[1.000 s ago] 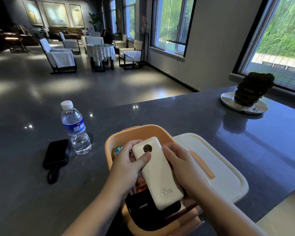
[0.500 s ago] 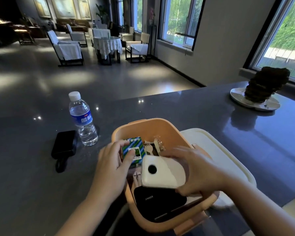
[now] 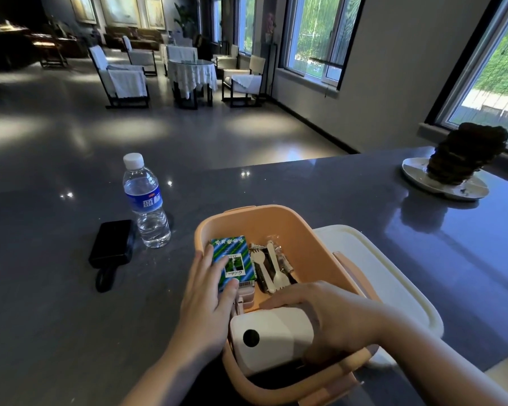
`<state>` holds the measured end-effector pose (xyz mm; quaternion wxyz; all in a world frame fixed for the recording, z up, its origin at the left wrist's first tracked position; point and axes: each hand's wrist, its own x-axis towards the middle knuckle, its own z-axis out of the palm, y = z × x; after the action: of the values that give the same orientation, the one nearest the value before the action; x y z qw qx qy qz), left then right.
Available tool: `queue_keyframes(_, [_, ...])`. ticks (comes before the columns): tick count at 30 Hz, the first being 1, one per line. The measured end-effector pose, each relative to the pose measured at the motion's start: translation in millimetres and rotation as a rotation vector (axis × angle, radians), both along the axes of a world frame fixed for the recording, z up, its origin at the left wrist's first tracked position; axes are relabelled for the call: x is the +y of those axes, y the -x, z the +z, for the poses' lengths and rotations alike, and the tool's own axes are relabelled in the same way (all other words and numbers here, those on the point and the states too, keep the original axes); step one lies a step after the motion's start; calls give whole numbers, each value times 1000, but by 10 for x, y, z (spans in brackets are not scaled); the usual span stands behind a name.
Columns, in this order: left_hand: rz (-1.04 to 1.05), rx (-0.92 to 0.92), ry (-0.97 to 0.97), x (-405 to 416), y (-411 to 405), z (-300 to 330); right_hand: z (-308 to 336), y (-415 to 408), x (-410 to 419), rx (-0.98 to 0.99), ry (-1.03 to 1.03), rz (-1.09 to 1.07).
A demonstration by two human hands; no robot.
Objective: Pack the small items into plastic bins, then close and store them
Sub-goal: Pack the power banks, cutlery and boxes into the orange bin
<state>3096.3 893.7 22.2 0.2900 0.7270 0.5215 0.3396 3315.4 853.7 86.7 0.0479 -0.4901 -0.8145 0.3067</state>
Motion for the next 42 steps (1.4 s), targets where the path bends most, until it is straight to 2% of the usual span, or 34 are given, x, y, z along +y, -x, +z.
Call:
queue_keyframes(4, [-4,-24,-15,5,17,-10,41,45,-12,104,25,-61])
queue_keyframes(8, [146,-273,-26,93,276,81,128,432,5,485,-195,-327])
queue_keyframes(10, [267,-307,-74,170,537,111,121,832,19,710,-272,-468])
queue_keyframes(11, [306,-309,-85,202,672,108,110,1068,3,820,-241,-502])
queue_keyframes(13, [353,-286,-65,227,942,52,47,1570,-73,917,-164,-490])
queue_keyframes(17, [429,-184,77,113,1479,-215,-331,2402,-165,830,-28,-430])
queue_keyframes(19, [480,-62,124,30,1767,-372,-592,2662,-76,780,87,-490])
queue_keyframes(22, [552,86,151,-52,2176,-532,-881,2948,226,792,149,-659])
queue_keyframes(24, [583,130,154,-50,2381,-589,-973,3125,510,798,105,-756])
queue_keyframes(26, [586,178,152,0,2534,-618,-1024,3290,862,712,1,-816])
queue_keyframes(30, [536,254,142,161,2756,-670,-998,3510,1602,355,-152,-882])
queue_keyframes(35, [503,283,138,280,2876,-749,-1055,3623,2241,-10,-157,-788])
queue_keyframes(39, [496,307,88,290,2877,-800,-1136,3631,2381,-91,-232,-831])
queue_keyframes(42, [495,274,131,351,2878,-769,-1073,3582,2342,-132,-197,-789])
